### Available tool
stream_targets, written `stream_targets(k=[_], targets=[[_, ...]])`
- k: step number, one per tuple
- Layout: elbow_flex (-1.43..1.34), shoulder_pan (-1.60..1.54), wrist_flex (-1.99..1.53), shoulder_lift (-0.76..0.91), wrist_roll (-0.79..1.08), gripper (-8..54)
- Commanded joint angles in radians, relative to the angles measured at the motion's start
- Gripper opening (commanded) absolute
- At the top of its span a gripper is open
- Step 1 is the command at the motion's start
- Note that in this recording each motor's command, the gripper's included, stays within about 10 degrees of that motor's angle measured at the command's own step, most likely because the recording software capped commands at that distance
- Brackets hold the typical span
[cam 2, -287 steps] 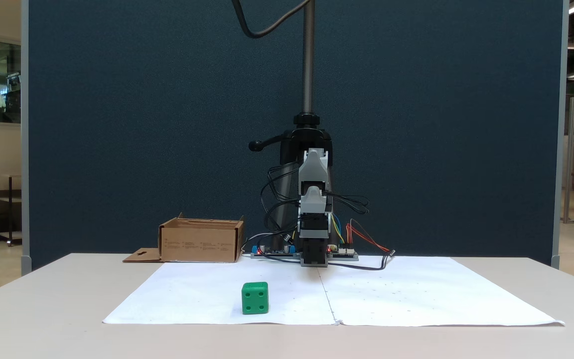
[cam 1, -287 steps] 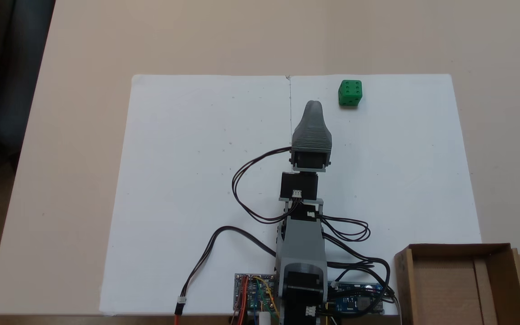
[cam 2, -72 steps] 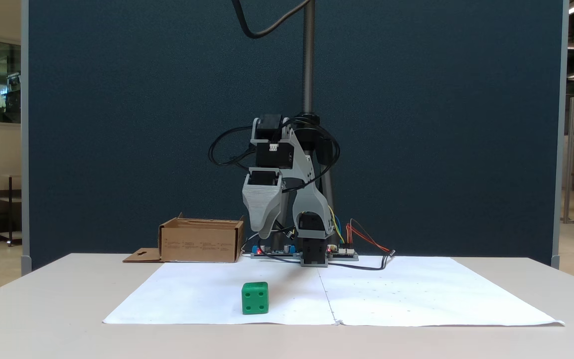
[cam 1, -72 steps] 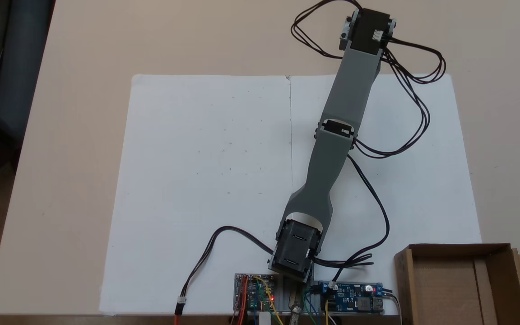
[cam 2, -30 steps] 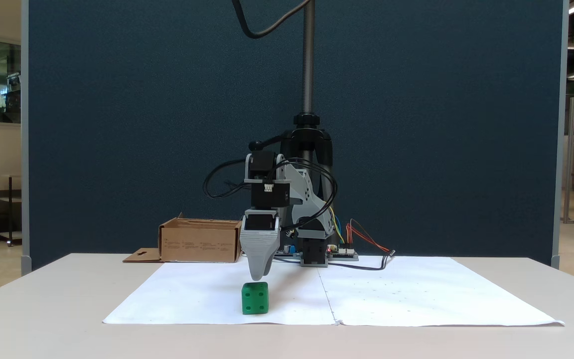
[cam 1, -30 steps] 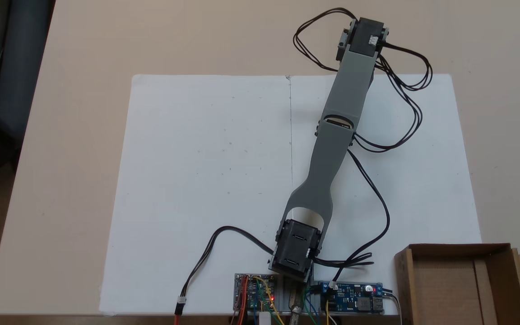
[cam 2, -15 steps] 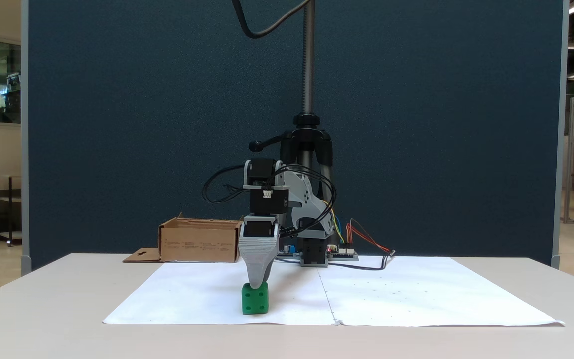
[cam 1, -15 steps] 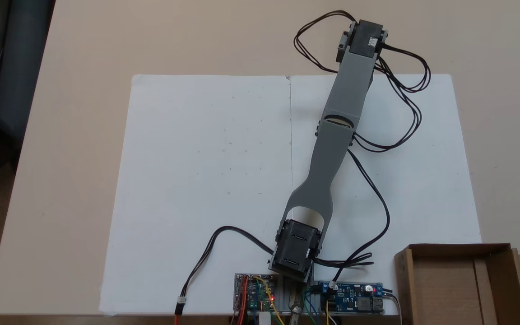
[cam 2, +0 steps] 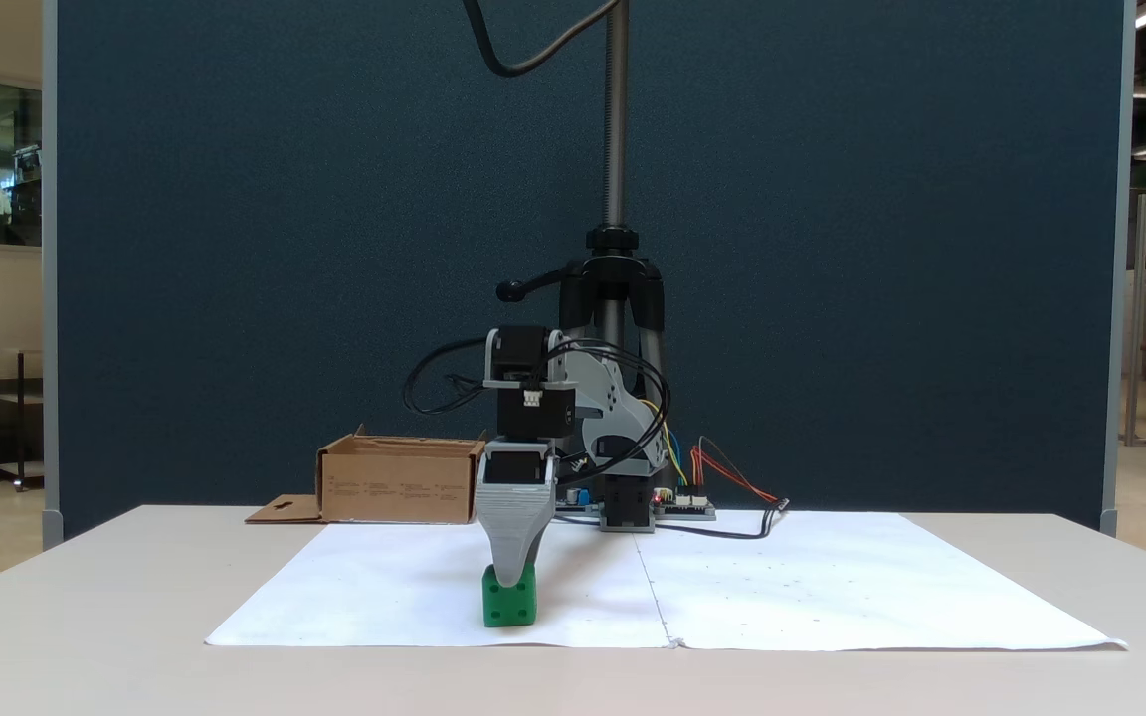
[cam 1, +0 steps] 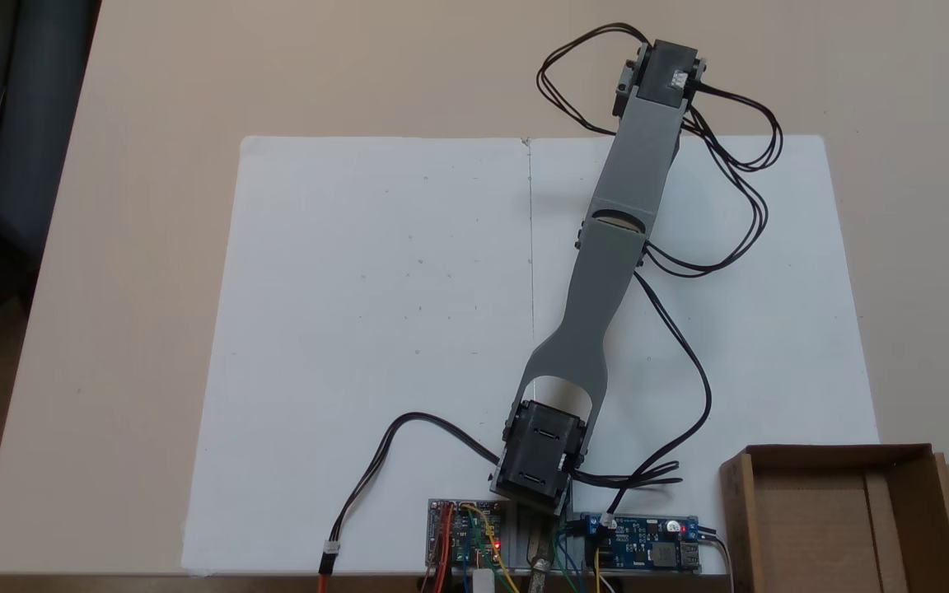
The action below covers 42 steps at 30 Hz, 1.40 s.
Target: Grasp a green dice and put it in the bin.
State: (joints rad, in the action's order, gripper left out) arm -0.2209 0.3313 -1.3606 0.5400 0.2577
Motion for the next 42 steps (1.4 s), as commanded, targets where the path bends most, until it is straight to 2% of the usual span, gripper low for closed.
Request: stream_targets(k=[1,23,42], targets=[[0.041,0.015,0.043,0.02,0.074,43.2],[0.041,0.038,0.074,-0.031,0.178,43.2],[0.041,0.043,0.087,-0.057,0.195,43.1]])
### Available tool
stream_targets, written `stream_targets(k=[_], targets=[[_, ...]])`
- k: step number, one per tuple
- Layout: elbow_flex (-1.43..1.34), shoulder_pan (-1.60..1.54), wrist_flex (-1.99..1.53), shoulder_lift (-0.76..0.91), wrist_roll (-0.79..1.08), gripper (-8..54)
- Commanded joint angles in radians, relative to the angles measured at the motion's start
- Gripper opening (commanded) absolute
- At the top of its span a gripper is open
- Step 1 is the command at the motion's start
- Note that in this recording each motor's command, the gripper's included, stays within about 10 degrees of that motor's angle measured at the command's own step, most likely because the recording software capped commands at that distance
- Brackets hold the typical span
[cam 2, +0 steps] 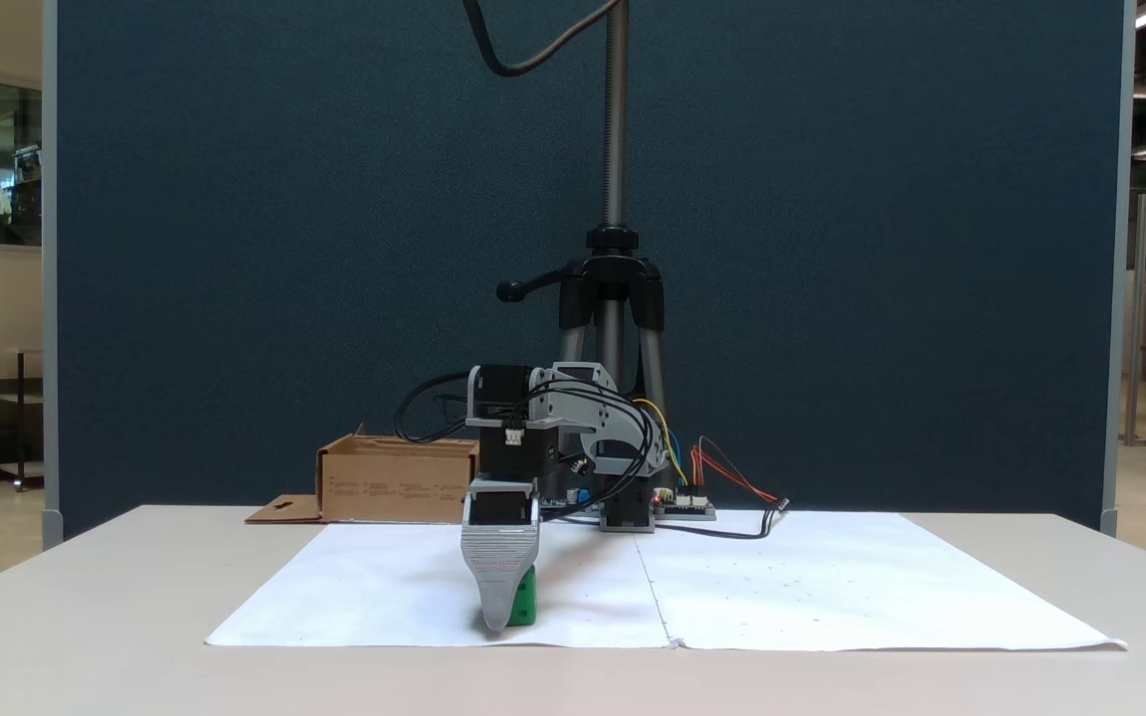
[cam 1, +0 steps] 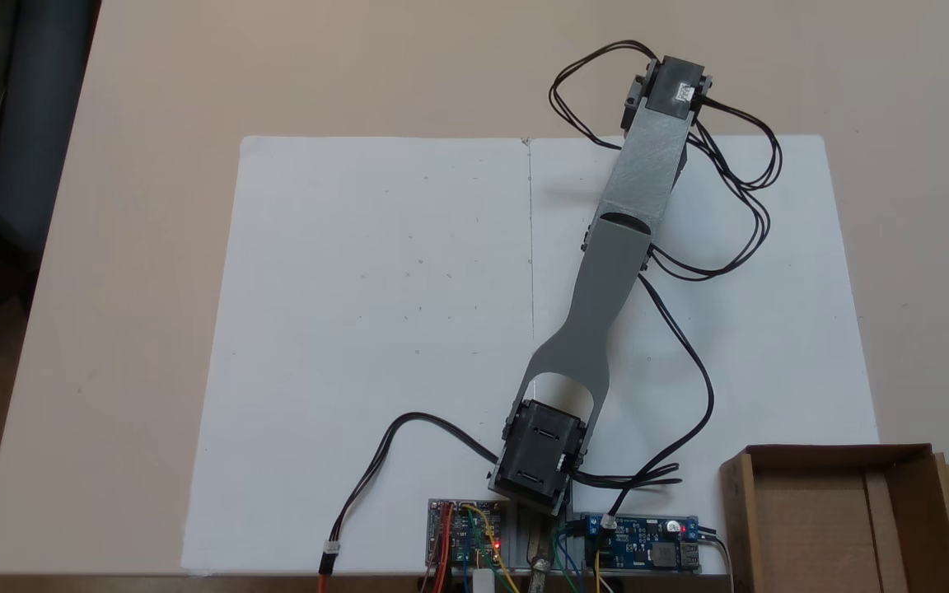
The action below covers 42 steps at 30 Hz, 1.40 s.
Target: Grasp a green dice and put it in the bin.
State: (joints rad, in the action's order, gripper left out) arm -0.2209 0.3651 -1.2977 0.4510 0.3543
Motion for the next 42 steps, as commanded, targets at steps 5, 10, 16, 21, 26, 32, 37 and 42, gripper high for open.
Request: stream_targets(k=[5,10,16,21,26,32,37,42], targets=[[0.041,0.008,0.02,0.023,0.098,42.1],[0.041,0.009,0.018,0.021,0.098,42.1],[0.041,0.014,0.011,0.018,0.097,42.1],[0.041,0.014,-0.008,0.017,0.097,41.1],[0.041,0.012,-0.041,0.017,0.097,35.0],[0.041,0.012,-0.064,0.018,0.097,25.5],[0.041,0.012,-0.069,0.018,0.097,12.1],[0.041,0.009,-0.069,0.018,0.095,12.1]])
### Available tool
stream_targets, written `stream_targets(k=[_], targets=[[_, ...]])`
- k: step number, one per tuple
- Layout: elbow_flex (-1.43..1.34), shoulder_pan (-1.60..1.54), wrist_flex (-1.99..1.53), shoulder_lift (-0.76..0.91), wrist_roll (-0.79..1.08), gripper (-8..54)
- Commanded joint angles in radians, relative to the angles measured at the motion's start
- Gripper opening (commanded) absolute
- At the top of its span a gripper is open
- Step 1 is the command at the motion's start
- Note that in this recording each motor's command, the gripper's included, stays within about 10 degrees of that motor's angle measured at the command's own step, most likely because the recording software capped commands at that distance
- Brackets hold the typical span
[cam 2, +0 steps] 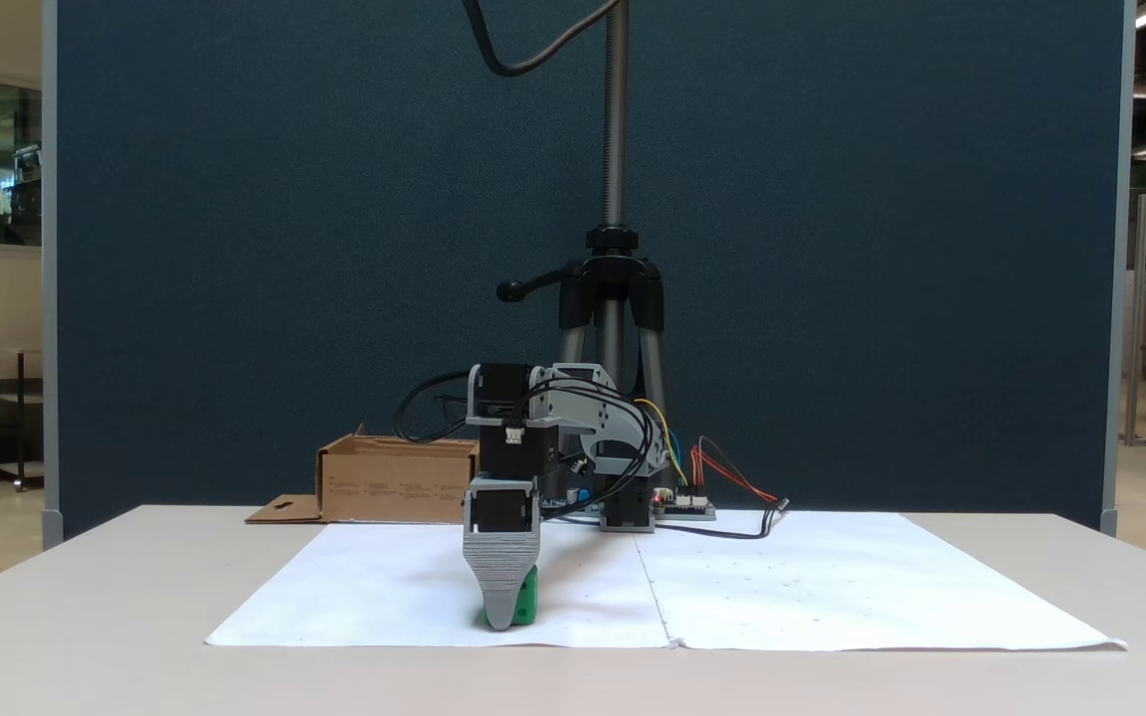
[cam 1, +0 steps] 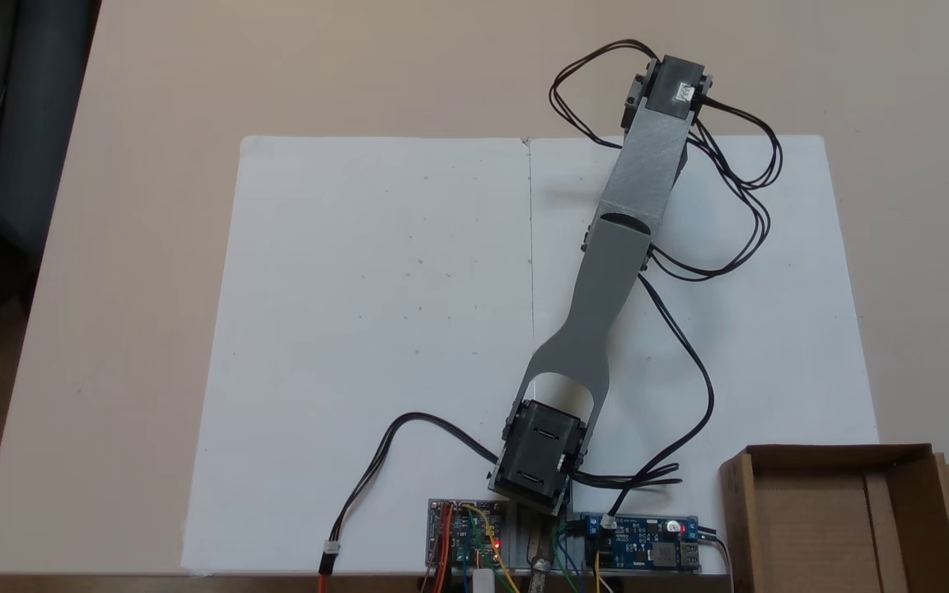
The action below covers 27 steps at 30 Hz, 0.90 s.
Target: Grasp a green dice and put it in the bin.
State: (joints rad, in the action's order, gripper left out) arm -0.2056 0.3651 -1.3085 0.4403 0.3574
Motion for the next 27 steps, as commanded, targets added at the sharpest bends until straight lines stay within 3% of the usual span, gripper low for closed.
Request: stream_targets(k=[1,12,27], targets=[[0.026,0.008,-0.061,0.029,0.092,12.1],[0.018,-0.008,-0.1,0.066,-0.038,12.1],[-0.29,0.005,-0.115,0.58,-0.288,12.1]])
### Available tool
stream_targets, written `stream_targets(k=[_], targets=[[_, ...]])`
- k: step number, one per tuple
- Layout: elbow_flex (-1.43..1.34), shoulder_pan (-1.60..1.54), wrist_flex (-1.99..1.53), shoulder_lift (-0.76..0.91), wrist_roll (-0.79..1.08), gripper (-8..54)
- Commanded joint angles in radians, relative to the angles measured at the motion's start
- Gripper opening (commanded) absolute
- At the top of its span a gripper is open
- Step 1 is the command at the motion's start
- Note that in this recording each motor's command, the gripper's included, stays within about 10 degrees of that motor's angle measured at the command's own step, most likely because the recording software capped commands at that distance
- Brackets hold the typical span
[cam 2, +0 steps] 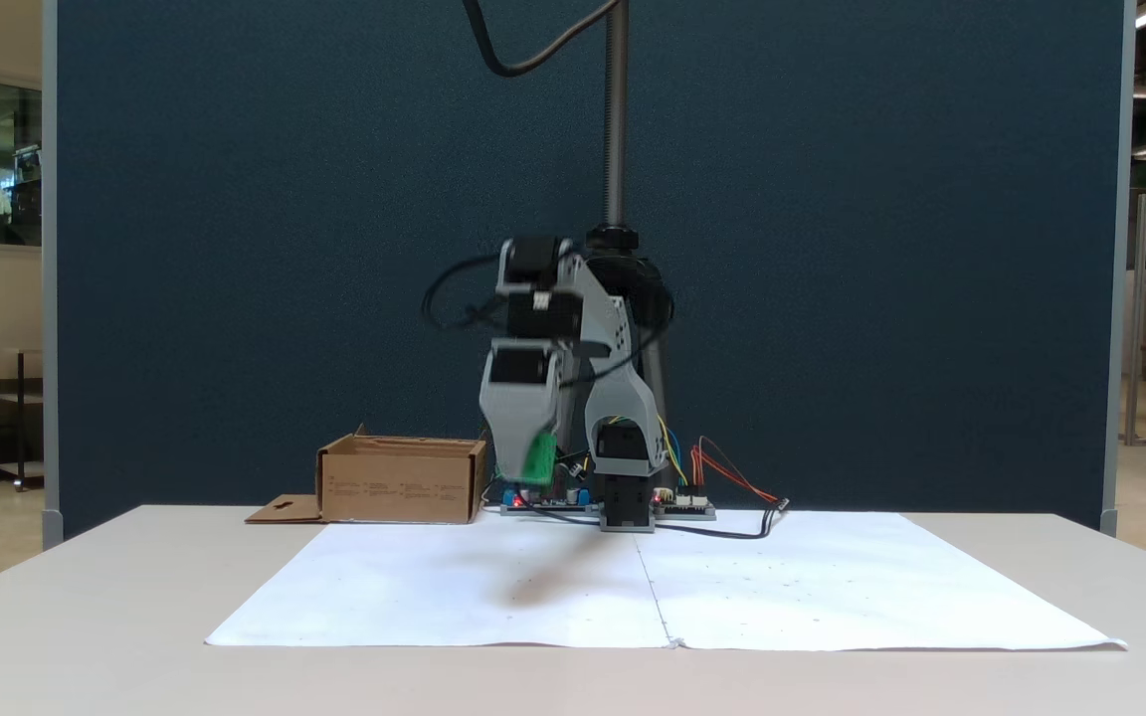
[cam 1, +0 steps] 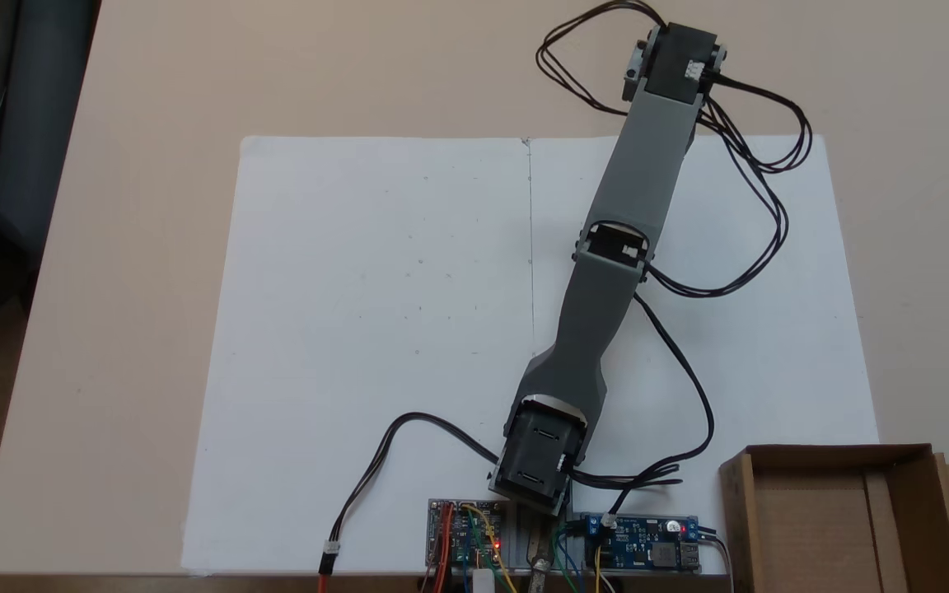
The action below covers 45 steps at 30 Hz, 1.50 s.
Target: Grasp a green dice and put it in the bin.
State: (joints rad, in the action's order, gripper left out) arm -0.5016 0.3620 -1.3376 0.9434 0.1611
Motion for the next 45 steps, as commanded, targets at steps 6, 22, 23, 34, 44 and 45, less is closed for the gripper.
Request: stream_targets(k=[6,22,23,34,44,45], targets=[[-0.003,0.11,-0.081,0.115,-0.173,12.1],[-0.012,0.795,-0.152,0.295,-0.15,12.1],[-0.012,0.842,-0.149,0.295,-0.135,12.1],[-0.008,1.233,-0.094,0.267,0.035,12.1],[-0.127,1.477,-0.058,0.198,0.172,12.1],[-0.173,1.486,-0.049,0.198,0.184,12.1]])
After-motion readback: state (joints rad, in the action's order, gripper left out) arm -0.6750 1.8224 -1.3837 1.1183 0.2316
